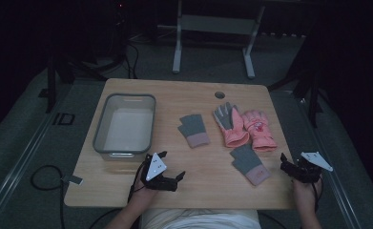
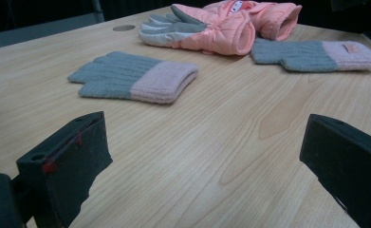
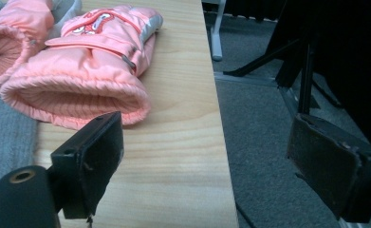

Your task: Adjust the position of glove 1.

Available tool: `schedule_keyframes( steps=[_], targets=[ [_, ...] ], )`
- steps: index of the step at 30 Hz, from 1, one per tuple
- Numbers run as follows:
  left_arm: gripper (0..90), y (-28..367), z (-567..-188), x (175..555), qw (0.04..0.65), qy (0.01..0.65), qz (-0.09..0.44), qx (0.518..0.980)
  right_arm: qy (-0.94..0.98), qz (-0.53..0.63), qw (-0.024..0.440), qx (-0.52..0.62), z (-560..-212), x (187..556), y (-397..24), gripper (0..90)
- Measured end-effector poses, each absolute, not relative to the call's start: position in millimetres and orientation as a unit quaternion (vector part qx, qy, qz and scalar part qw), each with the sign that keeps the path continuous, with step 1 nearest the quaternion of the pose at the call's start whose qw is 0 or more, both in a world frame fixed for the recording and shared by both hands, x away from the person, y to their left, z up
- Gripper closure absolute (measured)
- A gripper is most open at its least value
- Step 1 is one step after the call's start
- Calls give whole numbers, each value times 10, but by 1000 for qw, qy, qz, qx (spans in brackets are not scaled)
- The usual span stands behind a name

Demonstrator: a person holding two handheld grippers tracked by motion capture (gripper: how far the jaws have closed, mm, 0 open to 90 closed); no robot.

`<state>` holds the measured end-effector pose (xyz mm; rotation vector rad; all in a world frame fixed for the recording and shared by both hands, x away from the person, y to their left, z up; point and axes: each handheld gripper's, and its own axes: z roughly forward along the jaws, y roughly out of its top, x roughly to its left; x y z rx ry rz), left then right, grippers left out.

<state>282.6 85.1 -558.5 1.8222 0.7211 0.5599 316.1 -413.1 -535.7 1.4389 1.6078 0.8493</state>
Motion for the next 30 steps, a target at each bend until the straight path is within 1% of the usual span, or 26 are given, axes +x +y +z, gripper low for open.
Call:
schedule_keyframes(
  steps=[7,11,13,16,18,20,25,30],
  targets=[
    [20,854,-5585,2827,527,303,232,759,642,330,403,562,-5298,3191,-4083,120],
    [20,857,-5585,2829,528,304,231,759,636,338,407,562,-5157,3212,-4077,133],
    [20,860,-5586,2829,529,304,231,758,635,344,398,566,-5077,3236,-4084,136],
    [20,862,-5586,2826,530,303,230,758,636,344,398,565,-4972,3270,-4075,147],
    [20,860,-5586,2824,529,302,230,759,639,353,385,565,-4886,3302,-4070,150],
    [20,859,-5586,2824,529,302,230,759,635,365,381,564,-4789,3318,-4052,190],
    [20,862,-5586,2824,530,301,229,759,642,369,404,536,-4639,3335,-3942,185],
    [20,862,-5586,2825,530,301,228,760,657,383,388,519,-4476,3421,-3813,151]
  ],
)
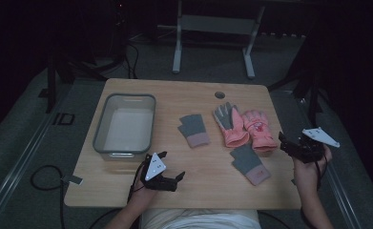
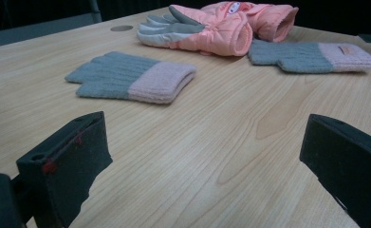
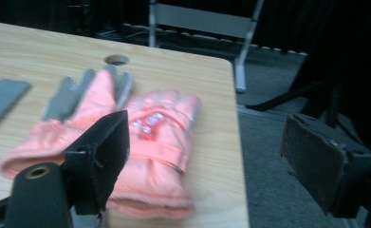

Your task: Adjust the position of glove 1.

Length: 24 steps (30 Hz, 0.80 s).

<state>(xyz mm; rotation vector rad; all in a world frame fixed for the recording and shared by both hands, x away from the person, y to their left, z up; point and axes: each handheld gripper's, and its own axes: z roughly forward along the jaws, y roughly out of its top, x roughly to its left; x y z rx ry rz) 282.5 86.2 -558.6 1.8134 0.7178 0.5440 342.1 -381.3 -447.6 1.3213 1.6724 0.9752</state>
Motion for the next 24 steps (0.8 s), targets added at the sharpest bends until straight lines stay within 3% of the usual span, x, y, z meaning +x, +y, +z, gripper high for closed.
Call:
schedule_keyframes(
  steps=[4,9,14,24],
  targets=[
    [20,869,-5586,2823,531,301,228,759,662,398,380,509,-4326,3502,-3680,168],
    [20,870,-5585,2825,531,301,228,759,687,384,364,498,-4197,3632,-3508,113],
    [20,871,-5586,2826,531,303,227,758,714,380,322,492,-4190,3761,-3316,138],
    [20,873,-5586,2829,532,304,224,758,732,397,297,467,-4183,3871,-2908,128]
  ],
)
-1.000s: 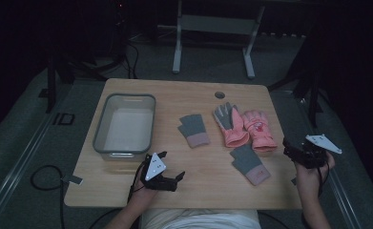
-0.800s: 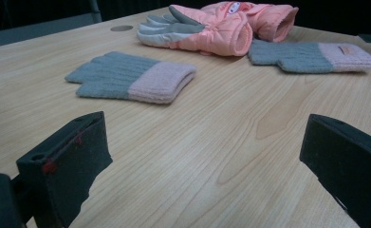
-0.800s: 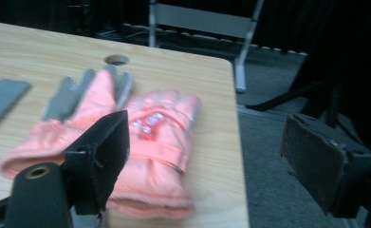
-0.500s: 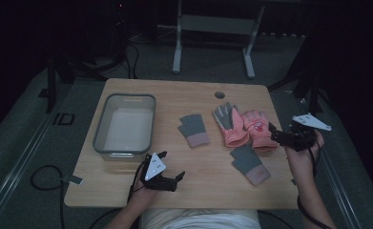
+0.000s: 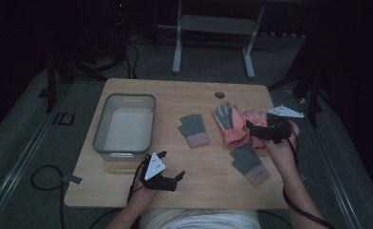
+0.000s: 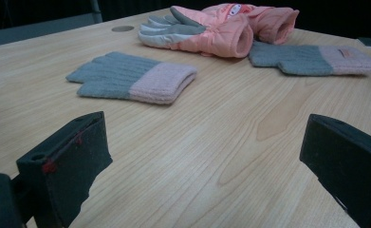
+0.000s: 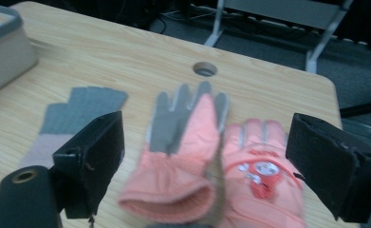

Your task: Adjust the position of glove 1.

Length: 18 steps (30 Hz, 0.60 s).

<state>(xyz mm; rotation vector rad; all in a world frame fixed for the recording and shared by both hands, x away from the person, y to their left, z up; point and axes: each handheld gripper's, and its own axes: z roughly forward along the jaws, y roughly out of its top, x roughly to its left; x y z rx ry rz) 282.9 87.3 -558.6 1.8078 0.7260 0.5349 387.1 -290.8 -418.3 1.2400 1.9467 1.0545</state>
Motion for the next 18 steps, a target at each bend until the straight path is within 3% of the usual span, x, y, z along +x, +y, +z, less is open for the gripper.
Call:
schedule_keyframes(
  steps=[10,18],
  targets=[
    [20,868,-5585,2827,530,303,222,760,763,440,221,418,-4202,4029,-2482,130],
    [20,869,-5585,2826,531,304,222,759,785,444,195,387,-4291,4143,-2174,131]
  ],
)
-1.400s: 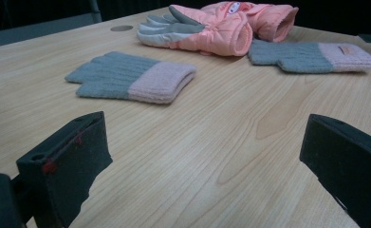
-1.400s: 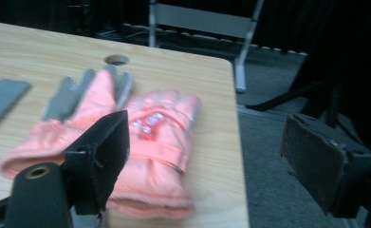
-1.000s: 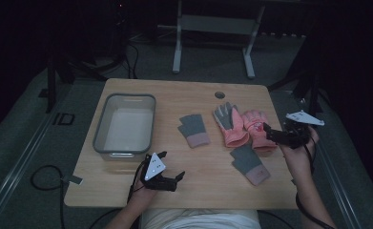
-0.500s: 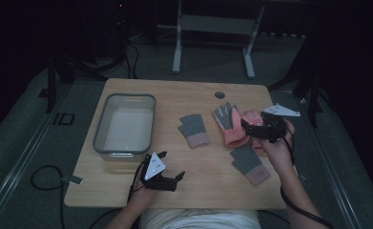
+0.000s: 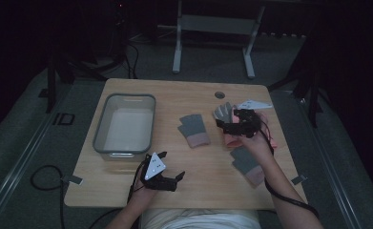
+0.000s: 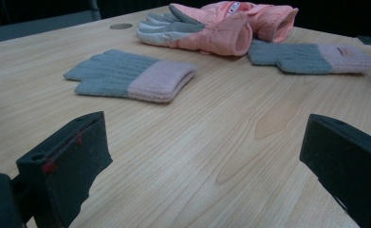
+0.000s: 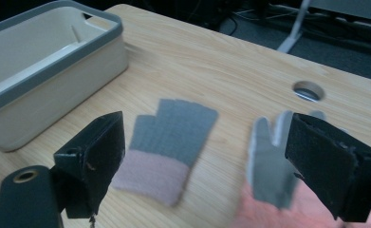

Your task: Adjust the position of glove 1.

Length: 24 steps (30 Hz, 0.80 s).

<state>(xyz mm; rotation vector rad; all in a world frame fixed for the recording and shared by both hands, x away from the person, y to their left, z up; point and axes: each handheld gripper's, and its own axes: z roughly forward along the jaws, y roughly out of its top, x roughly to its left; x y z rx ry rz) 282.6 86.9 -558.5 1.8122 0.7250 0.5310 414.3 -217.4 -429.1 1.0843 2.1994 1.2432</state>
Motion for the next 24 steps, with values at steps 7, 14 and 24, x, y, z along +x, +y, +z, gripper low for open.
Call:
schedule_keyframes(
  steps=[7,14,24],
  targets=[
    [20,867,-5585,2826,531,302,222,760,816,434,183,336,-4451,4281,-1861,261],
    [20,869,-5585,2826,531,301,221,760,834,413,169,324,-4612,4442,-1675,333],
    [20,873,-5585,2830,532,302,220,760,858,376,155,313,-4894,4678,-1478,505]
  ],
)
